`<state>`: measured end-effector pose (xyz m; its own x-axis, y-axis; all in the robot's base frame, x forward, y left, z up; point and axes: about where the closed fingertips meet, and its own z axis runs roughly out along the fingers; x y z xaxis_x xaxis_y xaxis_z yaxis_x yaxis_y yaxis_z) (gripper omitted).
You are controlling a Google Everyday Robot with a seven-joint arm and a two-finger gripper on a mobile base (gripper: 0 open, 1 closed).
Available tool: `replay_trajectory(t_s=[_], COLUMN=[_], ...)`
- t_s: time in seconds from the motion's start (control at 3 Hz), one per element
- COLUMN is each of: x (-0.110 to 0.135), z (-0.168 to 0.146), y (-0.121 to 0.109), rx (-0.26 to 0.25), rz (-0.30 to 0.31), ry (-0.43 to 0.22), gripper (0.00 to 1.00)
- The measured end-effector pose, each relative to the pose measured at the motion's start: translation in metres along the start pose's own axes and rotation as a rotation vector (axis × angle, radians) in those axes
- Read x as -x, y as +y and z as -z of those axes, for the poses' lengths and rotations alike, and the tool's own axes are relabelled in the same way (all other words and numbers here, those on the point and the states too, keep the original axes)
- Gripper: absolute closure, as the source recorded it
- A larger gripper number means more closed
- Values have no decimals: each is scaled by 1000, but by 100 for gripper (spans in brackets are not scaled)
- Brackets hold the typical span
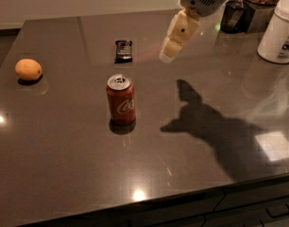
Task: Move orange near rxbar chocolate
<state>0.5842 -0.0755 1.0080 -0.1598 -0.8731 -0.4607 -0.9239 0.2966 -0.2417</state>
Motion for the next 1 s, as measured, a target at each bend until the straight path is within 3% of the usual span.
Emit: replay_trajectory(t_s=[0.33, 1.0], x=[46, 108], z=[-20, -45], y=[-2, 5], rx=[-15, -37], rz=[-21, -47], ry=[-66, -101], gripper=[0, 0])
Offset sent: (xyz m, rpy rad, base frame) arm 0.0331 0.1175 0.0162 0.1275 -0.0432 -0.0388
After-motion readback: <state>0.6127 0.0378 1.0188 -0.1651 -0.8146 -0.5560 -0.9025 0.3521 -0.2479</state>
